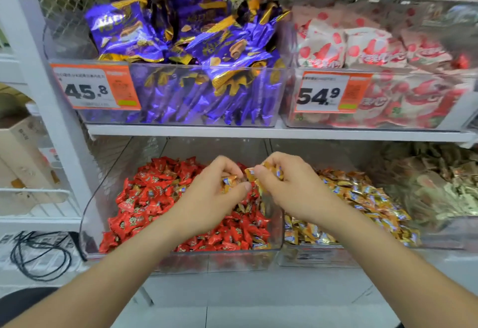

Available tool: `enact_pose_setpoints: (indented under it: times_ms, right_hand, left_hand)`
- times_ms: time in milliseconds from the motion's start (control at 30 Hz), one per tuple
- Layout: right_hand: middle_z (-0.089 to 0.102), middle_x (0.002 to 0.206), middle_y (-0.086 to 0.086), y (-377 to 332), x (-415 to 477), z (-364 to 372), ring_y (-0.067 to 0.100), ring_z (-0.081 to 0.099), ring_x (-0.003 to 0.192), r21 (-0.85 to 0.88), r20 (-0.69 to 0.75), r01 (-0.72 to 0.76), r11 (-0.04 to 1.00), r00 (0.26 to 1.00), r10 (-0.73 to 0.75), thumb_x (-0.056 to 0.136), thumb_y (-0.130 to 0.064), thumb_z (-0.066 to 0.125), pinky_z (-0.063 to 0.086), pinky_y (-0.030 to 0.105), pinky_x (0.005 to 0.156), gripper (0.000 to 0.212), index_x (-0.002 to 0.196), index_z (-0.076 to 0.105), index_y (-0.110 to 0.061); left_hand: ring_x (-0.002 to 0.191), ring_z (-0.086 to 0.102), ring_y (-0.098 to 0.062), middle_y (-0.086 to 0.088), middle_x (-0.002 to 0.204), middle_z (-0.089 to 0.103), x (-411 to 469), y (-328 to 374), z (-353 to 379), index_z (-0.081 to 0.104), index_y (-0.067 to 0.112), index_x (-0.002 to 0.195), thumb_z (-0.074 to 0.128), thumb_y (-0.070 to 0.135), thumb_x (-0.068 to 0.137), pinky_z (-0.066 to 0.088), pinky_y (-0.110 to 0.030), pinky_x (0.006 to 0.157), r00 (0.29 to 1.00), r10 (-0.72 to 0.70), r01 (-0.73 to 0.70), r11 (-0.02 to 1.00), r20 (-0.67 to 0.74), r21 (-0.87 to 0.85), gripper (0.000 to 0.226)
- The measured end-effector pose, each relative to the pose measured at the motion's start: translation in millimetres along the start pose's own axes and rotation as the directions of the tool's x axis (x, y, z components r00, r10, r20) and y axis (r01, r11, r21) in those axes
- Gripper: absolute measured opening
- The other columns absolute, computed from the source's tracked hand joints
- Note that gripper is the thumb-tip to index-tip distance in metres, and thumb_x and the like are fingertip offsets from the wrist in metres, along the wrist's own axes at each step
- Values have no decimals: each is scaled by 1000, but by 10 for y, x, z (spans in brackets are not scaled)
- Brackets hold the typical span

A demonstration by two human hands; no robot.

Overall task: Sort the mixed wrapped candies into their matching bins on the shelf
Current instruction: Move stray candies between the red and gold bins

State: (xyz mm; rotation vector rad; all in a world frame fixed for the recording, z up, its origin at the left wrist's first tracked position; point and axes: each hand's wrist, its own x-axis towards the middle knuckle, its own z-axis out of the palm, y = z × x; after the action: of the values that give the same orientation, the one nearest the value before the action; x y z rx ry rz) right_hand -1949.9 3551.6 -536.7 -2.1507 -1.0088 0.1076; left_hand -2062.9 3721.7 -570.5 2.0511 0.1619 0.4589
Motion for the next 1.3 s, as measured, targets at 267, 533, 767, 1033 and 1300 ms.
enact_pose_setpoints:
  times_ms: [267,533,767,1033,1300]
  right_hand:
    - [65,55,-1,715,-262,-660,14,63,56,-96,-117,-283,954,955,271,102,-43,61,43,32,59,45,66,65,-17]
    - [71,104,-10,1419,-352,-957,1,66,72,-137,-88,-292,946,955,282,95,-44,73,50,19,63,30,123,67,-34]
    - [61,142,-13,1276,-415,-983,11,68,104,-251,102,-83,964,989,112,103,-17,55,53,33,100,52,149,54,-40]
    - [76,104,-7,664,-348,-733,-2,64,70,-308,71,1,951,997,22,104,-15,51,40,9,66,38,134,69,-31]
    - [75,108,-2,-205,-106,157,11,66,97,-207,75,232,950,972,-221,93,-9,57,48,26,95,33,116,77,-24]
  left_hand:
    - [57,56,-16,2,74,61,47,754,957,59,24,103,58,31,104,44,-29,53,983,-35,47,997,179,-62,8]
    - [137,33,-56,-20,151,26,546,637,1830,30,18,147,44,50,106,35,-62,111,926,-250,-2,745,282,667,53]
    - [151,0,-60,-19,171,-3,513,609,1798,1,24,165,44,51,106,8,-68,123,901,-306,-59,615,307,786,77]
    - [95,49,-28,0,102,46,55,555,785,49,23,111,49,35,93,45,-46,80,946,264,-310,581,186,753,22]
    - [131,42,-20,7,142,47,36,-421,-114,46,43,145,47,76,87,35,-44,115,792,-206,-276,719,575,638,67]
